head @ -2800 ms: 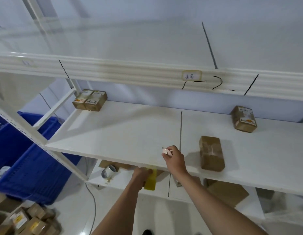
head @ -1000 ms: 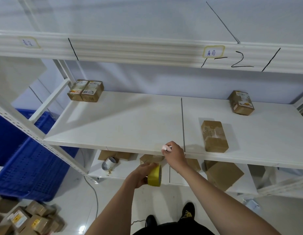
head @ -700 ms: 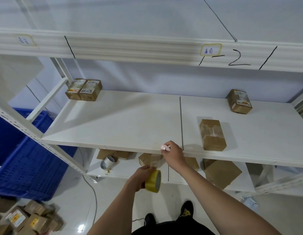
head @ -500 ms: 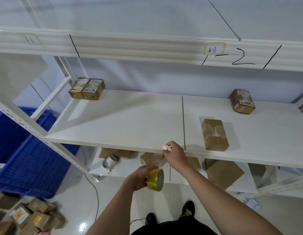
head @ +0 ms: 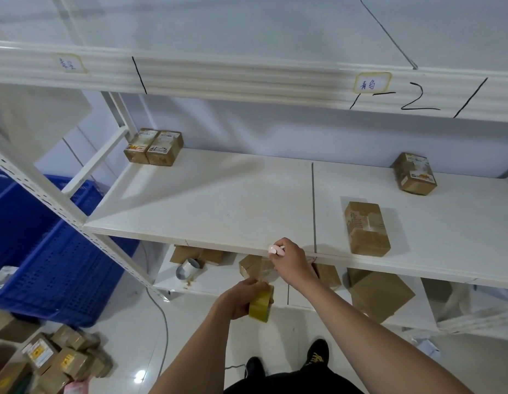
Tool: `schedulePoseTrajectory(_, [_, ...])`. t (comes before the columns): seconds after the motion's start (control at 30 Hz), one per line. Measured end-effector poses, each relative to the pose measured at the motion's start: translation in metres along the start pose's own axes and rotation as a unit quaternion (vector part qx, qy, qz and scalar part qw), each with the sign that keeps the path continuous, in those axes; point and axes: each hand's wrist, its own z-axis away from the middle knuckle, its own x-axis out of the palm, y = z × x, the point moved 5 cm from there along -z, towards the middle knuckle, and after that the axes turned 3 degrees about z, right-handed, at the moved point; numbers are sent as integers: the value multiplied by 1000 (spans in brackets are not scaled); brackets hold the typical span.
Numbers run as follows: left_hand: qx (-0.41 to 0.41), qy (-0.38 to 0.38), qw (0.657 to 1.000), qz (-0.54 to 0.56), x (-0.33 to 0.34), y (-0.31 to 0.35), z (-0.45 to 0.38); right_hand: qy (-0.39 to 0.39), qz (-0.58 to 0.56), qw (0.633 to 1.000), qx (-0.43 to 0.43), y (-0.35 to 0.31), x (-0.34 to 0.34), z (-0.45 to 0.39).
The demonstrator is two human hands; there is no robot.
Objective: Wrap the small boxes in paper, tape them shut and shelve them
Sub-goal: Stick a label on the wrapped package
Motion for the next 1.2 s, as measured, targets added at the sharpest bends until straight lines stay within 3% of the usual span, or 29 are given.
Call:
schedulePoseTrajectory(0.33, [-45, 63, 996, -34, -11, -26, -5, -7, -2, 1000, 8, 3, -6, 1])
schedulePoseTrajectory(0.6, [-9, 87, 996, -7, -13, -20, 3, -61, 30, 998, 2, 12, 5, 6])
schedulePoseTrajectory(0.87, [0, 87, 994, 59, -19, -25, 6, -97, 73, 992, -37, 13, 21, 17])
schedulePoseTrajectory(1.2, [17, 122, 992, 14, -18, -18, 13, -109, 166, 975, -102, 18, 38, 27])
